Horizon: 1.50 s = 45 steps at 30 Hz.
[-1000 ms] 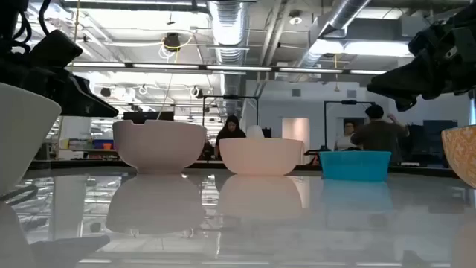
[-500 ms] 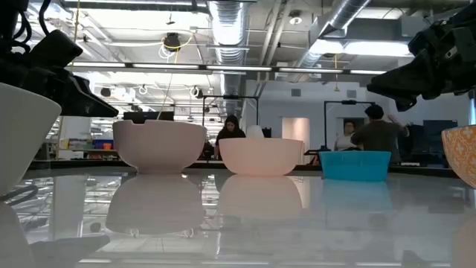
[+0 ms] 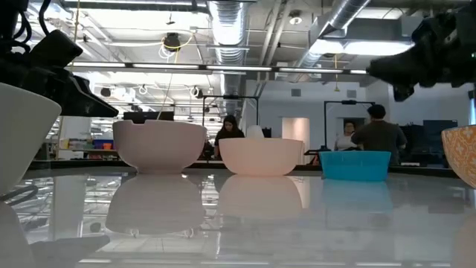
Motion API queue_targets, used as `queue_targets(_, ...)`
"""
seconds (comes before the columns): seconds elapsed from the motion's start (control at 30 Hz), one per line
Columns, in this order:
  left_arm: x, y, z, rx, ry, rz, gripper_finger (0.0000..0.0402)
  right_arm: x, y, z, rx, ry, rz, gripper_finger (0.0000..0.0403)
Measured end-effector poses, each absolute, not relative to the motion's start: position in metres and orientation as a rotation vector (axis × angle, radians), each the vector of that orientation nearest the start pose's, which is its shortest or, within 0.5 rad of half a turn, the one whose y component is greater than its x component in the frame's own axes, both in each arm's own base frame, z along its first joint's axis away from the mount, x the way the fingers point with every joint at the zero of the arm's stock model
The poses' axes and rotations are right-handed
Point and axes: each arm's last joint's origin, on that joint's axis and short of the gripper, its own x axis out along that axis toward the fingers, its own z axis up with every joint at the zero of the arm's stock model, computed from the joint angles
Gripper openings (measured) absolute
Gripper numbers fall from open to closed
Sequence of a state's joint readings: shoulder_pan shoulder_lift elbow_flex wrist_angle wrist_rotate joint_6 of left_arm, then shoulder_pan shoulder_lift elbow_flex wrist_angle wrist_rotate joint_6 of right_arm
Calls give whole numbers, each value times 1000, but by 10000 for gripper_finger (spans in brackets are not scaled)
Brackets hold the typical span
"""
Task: Nest bowls inside each other
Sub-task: Stack the light orange bowl into the white bowl
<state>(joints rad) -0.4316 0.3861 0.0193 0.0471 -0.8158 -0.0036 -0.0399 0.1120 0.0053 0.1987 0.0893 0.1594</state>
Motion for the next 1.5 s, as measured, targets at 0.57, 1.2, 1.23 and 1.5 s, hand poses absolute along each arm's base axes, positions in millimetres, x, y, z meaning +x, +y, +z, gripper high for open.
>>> queue_targets(0.57,108,-26,144,184,260,381,126,159,-25,240,217,77,-366,134)
queue_targets(1.2,108,-26,144,184,260,381,125,275,-161,241,418,746,-693,269)
queue_targets(1.23,108,-26,144,184,260,382,125,279,-164,236,434,764,-677,270)
queue_targets(1.5,108,-26,144,184,260,381,125,296,-174,208,466,859,-652,270)
